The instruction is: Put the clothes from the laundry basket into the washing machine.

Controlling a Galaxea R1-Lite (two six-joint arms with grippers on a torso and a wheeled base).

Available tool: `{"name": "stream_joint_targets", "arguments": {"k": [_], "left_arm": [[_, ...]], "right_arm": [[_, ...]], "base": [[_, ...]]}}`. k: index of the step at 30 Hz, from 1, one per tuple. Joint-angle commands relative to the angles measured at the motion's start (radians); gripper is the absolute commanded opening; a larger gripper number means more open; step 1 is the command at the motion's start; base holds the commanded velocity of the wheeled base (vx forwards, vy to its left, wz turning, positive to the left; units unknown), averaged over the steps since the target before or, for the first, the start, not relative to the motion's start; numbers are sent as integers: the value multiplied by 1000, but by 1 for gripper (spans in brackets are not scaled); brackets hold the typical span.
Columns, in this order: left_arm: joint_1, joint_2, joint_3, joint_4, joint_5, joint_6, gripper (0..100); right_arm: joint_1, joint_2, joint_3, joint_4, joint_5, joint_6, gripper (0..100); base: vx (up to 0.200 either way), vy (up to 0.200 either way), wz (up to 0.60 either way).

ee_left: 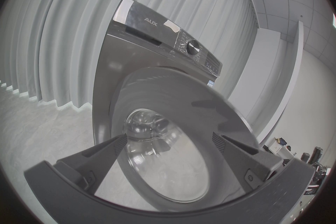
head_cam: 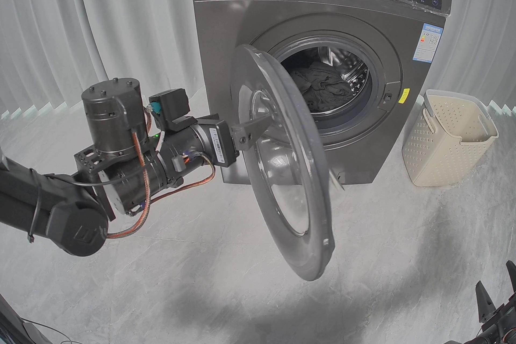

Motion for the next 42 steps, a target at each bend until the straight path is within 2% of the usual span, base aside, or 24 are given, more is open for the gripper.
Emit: {"name": "stream_joint_targets", "arguments": {"k": [1,9,13,14,16,18,19,23,26,27,28,29,30,32,36,38,40,42], "left_arm": [[-4,85,-45,-14,3,-1,100],[-10,257,-277,-11,5,-4,100],[-8,326,-366,-22,22,-24,100],[-10,351,-387,-33,40,-42,100],[-8,372,-403,-43,63,-56,100],[-8,377,-404,-43,71,-56,100],[-8,364,-381,-43,86,-56,100],[-8,304,-300,-54,91,-56,100],[-18,151,-111,-57,91,-50,100],[-18,151,-111,-57,91,-50,100],[-30,31,7,-52,91,-48,100],[-31,13,25,-52,92,-47,100],[-31,-88,133,-52,91,-33,100],[-30,-216,259,-48,91,4,100],[-24,-433,458,-40,94,56,100],[-16,-524,539,-39,97,93,100],[-1,-619,608,-37,126,142,100],[16,-686,650,-33,152,160,100]], "right_arm": [[0,-12,16,0,0,0,100],[0,-12,16,0,1,0,100],[0,-12,16,0,0,0,100],[0,-12,16,0,0,0,100],[0,-12,16,0,0,0,100],[0,-12,16,0,0,0,100],[0,-12,16,0,0,0,100],[0,-12,16,0,0,0,100],[0,-12,16,0,0,0,100],[0,-12,16,0,0,0,100],[0,-12,16,0,1,0,100],[0,-10,16,1,0,0,100],[0,-12,16,0,0,0,100],[0,-12,16,0,0,0,100],[0,-10,16,0,0,0,100],[0,-12,16,1,0,0,100],[0,-12,16,0,0,0,100],[0,-12,16,1,0,0,100]], "base": [[0,0,0],[0,0,0],[0,0,0],[0,0,0],[0,0,0],[0,0,0],[0,0,0],[0,0,0],[0,0,0],[0,0,0],[0,0,0],[0,0,0],[0,0,0],[0,0,0],[0,0,0],[0,0,0],[0,0,0],[0,0,0]]}}
